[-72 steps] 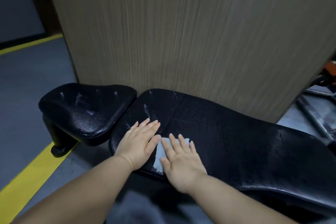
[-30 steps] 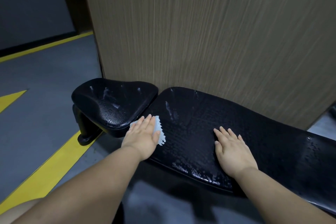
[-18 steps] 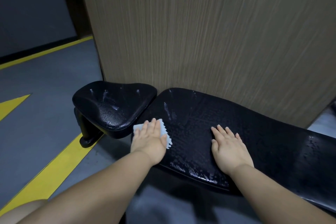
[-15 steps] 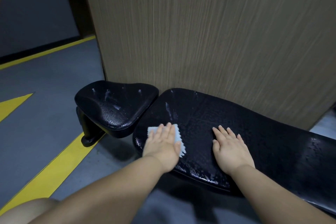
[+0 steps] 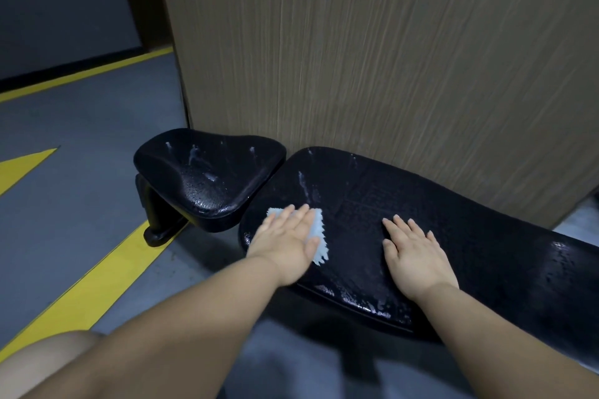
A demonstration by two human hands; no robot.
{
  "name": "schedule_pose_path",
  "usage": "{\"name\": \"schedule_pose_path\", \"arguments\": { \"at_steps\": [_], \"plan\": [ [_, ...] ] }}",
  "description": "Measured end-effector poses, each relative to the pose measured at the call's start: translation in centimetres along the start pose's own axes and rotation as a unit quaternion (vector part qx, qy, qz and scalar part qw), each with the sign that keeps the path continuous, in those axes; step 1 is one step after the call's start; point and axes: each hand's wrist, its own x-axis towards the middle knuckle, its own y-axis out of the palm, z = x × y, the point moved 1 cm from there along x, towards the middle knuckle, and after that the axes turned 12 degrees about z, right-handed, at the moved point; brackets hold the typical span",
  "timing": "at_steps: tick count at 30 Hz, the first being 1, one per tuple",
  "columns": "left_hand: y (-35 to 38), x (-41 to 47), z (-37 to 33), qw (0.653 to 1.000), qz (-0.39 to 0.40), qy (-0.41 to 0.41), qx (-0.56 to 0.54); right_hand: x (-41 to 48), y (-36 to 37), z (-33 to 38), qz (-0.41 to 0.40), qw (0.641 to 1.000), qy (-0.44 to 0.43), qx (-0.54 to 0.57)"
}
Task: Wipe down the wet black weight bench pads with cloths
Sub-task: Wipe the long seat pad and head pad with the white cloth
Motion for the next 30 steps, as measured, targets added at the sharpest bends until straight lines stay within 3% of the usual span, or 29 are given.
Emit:
{"name": "schedule_pose_path", "arguments": {
  "at_steps": [6,10,24,30],
  "plan": [
    [-1.0,0.7,5.8,0.989,-0.003,-0.117,-0.090,0.2,-0.1,0.1,-0.001,1.000,0.003,-0.007],
    [-1.1,0.5,5.3,0.988,-0.004,-0.130,-0.079,0.4,-0.2,0.2,0.004,1.000,0.009,-0.014],
    [0.6,1.2,-5.6,0.994,0.024,0.080,0.069,1.2,-0.3,0.6,0.012,0.999,0.024,-0.018],
    [-0.3,2.5,-5.2,0.991,0.038,0.109,0.063,1.3,-0.4,0.5,0.012,1.000,0.020,-0.019]
  ]
}}
